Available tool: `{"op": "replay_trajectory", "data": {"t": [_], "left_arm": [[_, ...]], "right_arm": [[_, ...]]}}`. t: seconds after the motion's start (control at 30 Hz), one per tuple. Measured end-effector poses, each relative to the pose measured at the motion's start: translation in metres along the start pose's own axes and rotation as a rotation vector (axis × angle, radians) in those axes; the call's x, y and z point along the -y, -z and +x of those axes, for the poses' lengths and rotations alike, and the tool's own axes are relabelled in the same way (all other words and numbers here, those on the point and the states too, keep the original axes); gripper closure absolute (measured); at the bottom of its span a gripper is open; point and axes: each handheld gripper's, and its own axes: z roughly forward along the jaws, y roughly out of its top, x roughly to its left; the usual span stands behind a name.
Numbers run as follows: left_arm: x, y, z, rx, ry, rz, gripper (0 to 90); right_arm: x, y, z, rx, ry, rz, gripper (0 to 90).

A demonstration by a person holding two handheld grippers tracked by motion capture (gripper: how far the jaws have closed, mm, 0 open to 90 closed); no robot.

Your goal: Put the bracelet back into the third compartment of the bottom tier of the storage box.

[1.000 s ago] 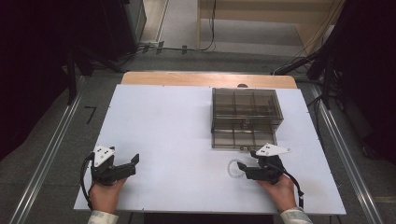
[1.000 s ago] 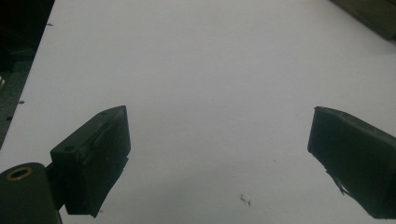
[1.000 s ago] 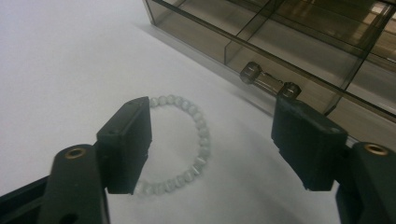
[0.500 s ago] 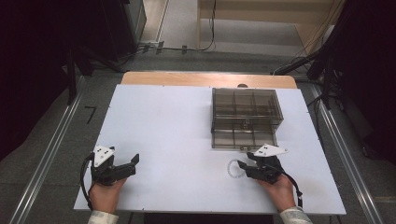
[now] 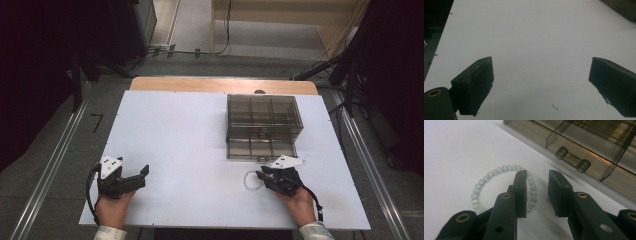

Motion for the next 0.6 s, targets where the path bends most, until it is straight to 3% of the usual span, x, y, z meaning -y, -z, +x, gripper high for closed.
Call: {"op": "replay_trajectory", "data": {"t": [0.13,0.6], "left_arm": [[0.0007,-0.0004,-0.0006,0.003,0.003,0.003,6.4],[0.0026,-0.0016,-0.0001,-0.003,0.008,0.007,7.3]], "right_arm": [[0.0,-0.0026,0.0023,0.011,0.017,0.009,76.1],[-0.0003,-0.0039,0.0015,0.004,-0.006,0.028,77.9]]}}
